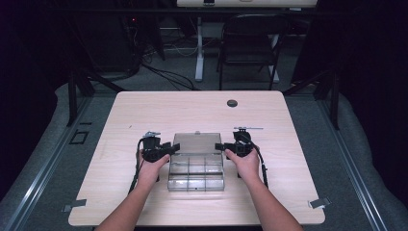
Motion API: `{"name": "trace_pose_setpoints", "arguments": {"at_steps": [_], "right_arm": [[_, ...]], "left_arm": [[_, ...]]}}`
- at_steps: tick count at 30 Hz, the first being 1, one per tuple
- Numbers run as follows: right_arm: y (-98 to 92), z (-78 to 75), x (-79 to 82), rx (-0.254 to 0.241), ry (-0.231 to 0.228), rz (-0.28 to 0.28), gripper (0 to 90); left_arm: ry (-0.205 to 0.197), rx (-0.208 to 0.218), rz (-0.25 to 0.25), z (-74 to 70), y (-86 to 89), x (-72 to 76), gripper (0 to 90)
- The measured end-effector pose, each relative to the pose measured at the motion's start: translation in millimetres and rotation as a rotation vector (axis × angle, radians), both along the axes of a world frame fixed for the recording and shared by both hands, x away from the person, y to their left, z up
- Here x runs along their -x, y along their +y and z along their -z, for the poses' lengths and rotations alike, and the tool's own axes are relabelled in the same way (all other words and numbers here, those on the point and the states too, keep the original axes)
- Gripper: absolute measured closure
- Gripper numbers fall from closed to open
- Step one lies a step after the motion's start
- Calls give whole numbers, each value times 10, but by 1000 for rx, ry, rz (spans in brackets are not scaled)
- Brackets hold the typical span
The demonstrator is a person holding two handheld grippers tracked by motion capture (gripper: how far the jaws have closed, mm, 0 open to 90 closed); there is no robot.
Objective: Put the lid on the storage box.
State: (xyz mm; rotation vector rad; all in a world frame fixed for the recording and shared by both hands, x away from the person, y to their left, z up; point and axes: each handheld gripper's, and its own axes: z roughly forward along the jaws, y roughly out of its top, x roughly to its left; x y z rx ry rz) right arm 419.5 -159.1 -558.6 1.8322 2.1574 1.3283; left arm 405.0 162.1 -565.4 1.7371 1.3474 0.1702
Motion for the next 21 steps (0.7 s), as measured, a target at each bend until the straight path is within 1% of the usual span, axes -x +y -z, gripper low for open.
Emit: {"name": "trace_pose_setpoints", "arguments": {"at_steps": [1, 2, 3, 6, 8, 9, 12, 13, 14, 15, 16, 18, 21], "right_arm": [[5, -19, 17, 7, -12, 2, 497], [5, -55, 41, 29, -20, -7, 498], [10, -81, 62, 47, -38, -13, 500], [22, -155, 126, 87, -74, -27, 531], [23, -203, 168, 117, -109, -34, 555], [18, -229, 190, 128, -123, -40, 572], [4, -293, 249, 165, -124, -48, 575], [0, -300, 264, 178, -141, -45, 573], [-7, -309, 280, 192, -148, -46, 572], [-22, -317, 293, 206, -152, -52, 570], [-35, -325, 310, 211, -145, -52, 570], [-69, -325, 337, 228, -146, -45, 583], [-111, -297, 367, 261, -138, -40, 609]], "left_arm": [[-4, -4, 7, -16, -2, 16, 501], [-4, -4, 7, -16, -2, 16, 504], [-7, -15, 7, -44, -7, 46, 505], [-14, -12, 13, -83, 0, 97, 505], [-16, -18, 13, -99, 4, 115, 505], [-30, -16, 19, -126, 17, 145, 502], [-55, -4, 21, -165, 39, 197, 486], [-60, -6, 18, -178, 45, 216, 482], [-48, -17, 15, -190, 48, 232, 481], [-47, -27, 16, -198, 53, 245, 480], [-54, -26, 18, -204, 60, 257, 479], [-61, -15, 28, -217, 73, 277, 479], [-56, -6, 34, -231, 93, 293, 486]]}}
